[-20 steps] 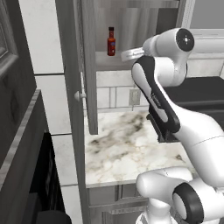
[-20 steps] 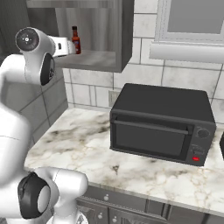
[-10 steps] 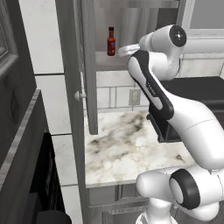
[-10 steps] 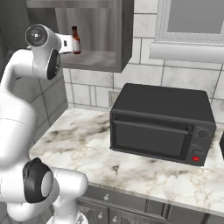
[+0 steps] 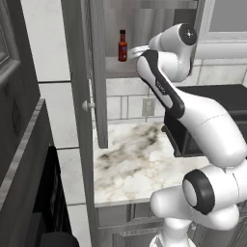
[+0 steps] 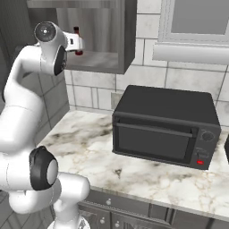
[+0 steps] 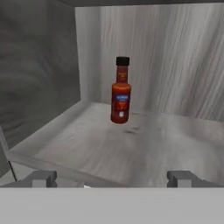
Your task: Take 2 condiments from the cabinet and move them on the counter near the stove.Make sure the condiments are lined up with each other, next to each other.
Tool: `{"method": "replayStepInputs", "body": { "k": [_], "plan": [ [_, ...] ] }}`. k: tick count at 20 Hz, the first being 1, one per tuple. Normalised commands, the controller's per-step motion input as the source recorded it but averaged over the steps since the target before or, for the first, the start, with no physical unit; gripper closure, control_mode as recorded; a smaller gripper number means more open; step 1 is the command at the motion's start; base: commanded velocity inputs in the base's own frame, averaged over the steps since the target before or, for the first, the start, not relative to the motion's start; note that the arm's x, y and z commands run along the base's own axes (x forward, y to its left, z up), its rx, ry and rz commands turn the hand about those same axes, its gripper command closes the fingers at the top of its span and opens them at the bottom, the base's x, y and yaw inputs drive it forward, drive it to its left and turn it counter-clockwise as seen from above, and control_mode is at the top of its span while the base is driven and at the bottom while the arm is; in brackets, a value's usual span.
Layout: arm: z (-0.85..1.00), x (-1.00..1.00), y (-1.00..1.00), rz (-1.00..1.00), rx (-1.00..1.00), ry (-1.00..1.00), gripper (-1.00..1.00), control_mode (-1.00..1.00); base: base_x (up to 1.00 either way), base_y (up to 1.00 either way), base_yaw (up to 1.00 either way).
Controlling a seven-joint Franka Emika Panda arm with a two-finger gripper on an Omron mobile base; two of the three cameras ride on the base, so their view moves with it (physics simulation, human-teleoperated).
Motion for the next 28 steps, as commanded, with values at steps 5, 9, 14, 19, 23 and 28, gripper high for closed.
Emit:
{"method": "replayStepInputs", "body": {
  "k": [5,9,14,19,23,28],
  "plan": [
    [0.0,0.34,0.02,0.0,0.0,0.0,-1.0,-1.0,0.0,0.0,0.0],
    [0.0,0.26,0.09,0.0,0.0,0.0,-1.0,-1.0,0.0,0.0,0.0],
    [0.0,0.22,0.11,0.0,0.0,0.0,-1.0,-1.0,0.0,0.0,0.0],
    [-0.04,0.24,0.07,0.0,0.0,0.0,-1.0,-1.0,0.0,0.0,0.0],
    [-0.13,0.24,0.02,0.0,0.0,0.0,-1.0,-1.0,0.0,0.0,0.0],
    [-0.09,0.21,0.02,0.0,0.0,0.0,-1.0,-1.0,0.0,0.0,0.0]
  ]
}}
